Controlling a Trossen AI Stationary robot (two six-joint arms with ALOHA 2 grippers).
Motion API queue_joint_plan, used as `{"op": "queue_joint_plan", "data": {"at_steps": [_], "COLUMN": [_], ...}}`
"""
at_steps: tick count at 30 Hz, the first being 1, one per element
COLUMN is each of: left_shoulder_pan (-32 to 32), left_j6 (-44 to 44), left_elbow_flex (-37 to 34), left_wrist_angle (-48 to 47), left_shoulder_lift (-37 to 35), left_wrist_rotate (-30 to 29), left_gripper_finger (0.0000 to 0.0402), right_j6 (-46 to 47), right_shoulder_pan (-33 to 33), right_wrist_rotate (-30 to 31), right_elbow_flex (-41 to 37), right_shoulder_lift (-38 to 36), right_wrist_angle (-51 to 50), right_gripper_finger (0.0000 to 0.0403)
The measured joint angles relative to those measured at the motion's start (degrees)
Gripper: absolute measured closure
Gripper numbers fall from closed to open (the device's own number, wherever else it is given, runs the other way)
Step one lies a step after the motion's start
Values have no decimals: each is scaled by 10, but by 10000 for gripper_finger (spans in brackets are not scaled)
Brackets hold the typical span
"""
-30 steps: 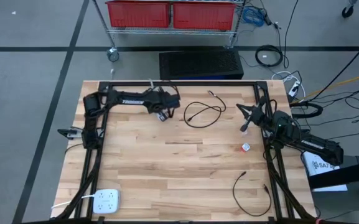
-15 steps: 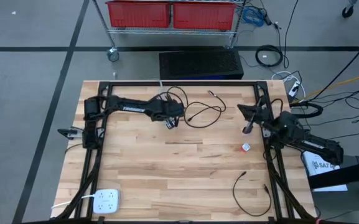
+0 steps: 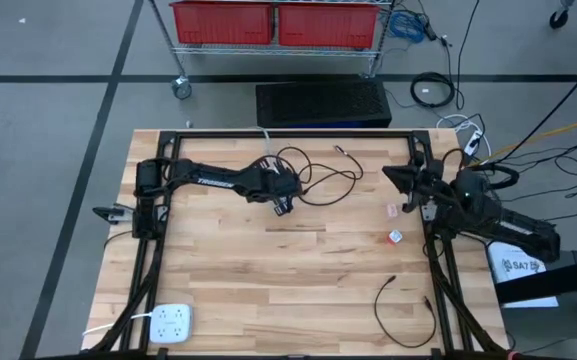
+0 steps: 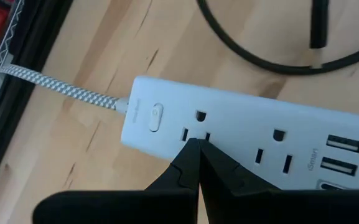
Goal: Insert USB
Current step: Insert the pink charger adapter into the top white outlet extension
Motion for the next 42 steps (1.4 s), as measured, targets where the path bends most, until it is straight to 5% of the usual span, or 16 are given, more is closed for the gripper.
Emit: {"op": "queue_joint_plan", "data": {"at_steps": [6, 16, 24, 42], "left_shoulder_pan": [-1, -2, -2, -2], "left_j6": [8, 41, 52, 52], "left_elbow_flex": [0, -2, -3, -3], "left_wrist_angle": [21, 92, 125, 133], "left_shoulder_lift": [0, 3, 4, 4], "left_wrist_rotate": [7, 27, 34, 34], "left_gripper_finger": [392, 392, 392, 392], "right_j6": [-1, 40, 86, 182], "right_shoulder_pan": [0, 0, 0, 32], "right_wrist_rotate": [45, 30, 29, 12], "right_elbow_flex": [170, 396, 365, 228], "right_shoulder_lift": [162, 395, 460, 537], "right_wrist_angle": [-232, -645, -762, -698], "right_gripper_finger": [402, 403, 403, 403]}}
